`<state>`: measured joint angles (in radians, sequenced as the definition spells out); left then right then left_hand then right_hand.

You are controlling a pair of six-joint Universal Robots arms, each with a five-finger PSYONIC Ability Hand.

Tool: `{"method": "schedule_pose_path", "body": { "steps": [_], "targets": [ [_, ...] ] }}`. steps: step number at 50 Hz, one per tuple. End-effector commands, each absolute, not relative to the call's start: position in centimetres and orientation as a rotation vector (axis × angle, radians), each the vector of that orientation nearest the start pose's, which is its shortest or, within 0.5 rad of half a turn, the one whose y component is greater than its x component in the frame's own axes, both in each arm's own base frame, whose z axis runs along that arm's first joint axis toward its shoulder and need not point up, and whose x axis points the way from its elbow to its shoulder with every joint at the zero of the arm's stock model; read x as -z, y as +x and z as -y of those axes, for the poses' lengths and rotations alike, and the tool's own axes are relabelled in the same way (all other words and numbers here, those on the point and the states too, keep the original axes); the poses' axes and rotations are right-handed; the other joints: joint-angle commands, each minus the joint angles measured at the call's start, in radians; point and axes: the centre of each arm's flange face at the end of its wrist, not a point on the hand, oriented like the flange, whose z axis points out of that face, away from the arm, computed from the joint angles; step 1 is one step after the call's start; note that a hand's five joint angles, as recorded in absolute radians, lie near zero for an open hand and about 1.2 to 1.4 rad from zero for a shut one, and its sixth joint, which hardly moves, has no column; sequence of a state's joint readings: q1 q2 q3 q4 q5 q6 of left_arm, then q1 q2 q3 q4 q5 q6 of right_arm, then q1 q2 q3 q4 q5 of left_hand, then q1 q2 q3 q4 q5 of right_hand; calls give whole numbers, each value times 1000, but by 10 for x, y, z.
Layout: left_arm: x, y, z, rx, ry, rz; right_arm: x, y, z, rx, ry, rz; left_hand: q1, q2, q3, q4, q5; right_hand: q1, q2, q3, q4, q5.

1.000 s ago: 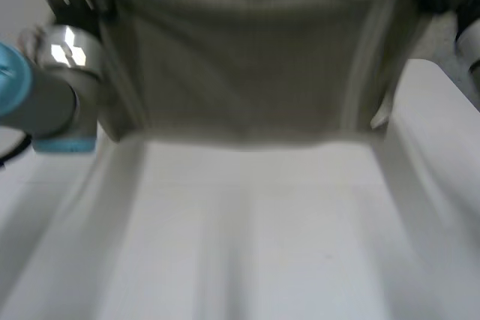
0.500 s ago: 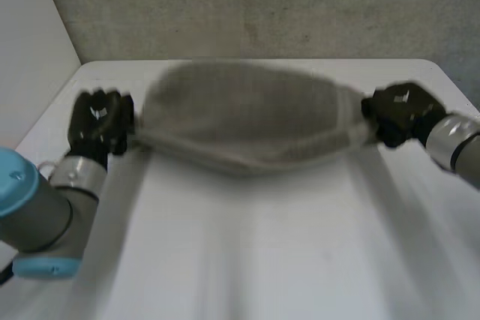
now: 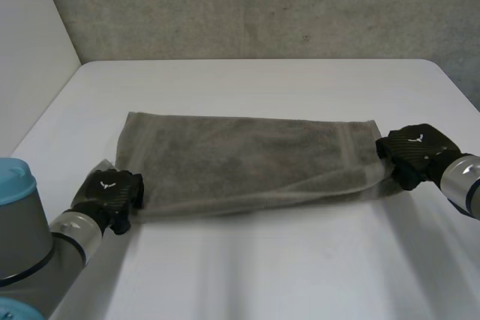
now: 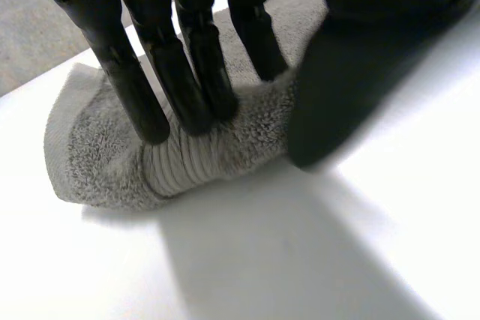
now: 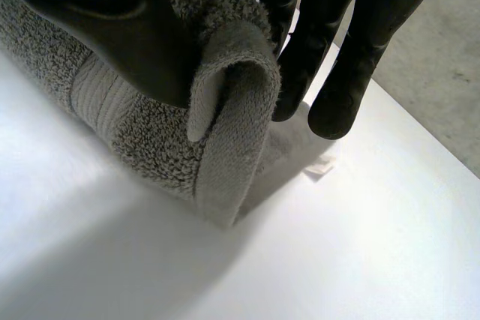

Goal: Fold the towel.

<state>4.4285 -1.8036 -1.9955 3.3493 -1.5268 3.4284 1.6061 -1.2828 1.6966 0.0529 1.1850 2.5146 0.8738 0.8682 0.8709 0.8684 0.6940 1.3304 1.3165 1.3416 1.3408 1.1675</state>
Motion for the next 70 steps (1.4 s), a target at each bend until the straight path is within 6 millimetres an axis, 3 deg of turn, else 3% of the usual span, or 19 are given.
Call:
{"method": "schedule_pose_path", "body": {
  "steps": [1, 4, 10, 13, 24, 38, 63, 68, 70],
  "targets": [
    [-162, -202, 210, 1670, 803, -2578, -180, 162, 294, 1684, -1163, -2422, -390, -384, -387, -385, -385, 66, 80, 55, 55, 54],
    [-167, -202, 211, 1700, 796, -2559, -176, 162, 291, 1668, -1187, -2426, -414, -408, -411, -408, -408, 66, 80, 55, 55, 54],
    [-190, -190, 240, 1798, 714, -2454, -172, 163, 288, 1647, -1194, -2422, -461, -455, -458, -455, -455, 66, 80, 55, 55, 54],
    [-195, -191, 253, 1829, 786, -2409, -170, 164, 286, 1644, -1197, -2418, -452, -446, -449, -447, -447, 66, 80, 55, 55, 54],
    [-180, -198, 283, 1813, 1048, -2361, -163, 166, 281, 1641, -1202, -2408, -422, -417, -420, -417, -417, 66, 80, 55, 55, 54],
    [-172, -201, 322, 1715, 1104, -2367, -158, 166, 280, 1617, -1200, -2417, -323, -317, -320, -317, -317, 66, 80, 55, 55, 54],
    [-149, -190, 326, 1497, 1163, -2330, -158, 165, 280, 1628, -1201, -2414, -237, -232, -235, -232, -232, 66, 80, 55, 55, 54],
    [-149, -189, 326, 1497, 1161, -2334, -158, 165, 280, 1631, -1202, -2413, -50, -44, -47, -44, -44, 66, 80, 55, 55, 54],
    [-148, -188, 326, 1496, 1156, -2336, -158, 165, 280, 1628, -1201, -2414, 298, 303, 300, 303, 303, 66, 80, 55, 55, 54]
  ]
}}
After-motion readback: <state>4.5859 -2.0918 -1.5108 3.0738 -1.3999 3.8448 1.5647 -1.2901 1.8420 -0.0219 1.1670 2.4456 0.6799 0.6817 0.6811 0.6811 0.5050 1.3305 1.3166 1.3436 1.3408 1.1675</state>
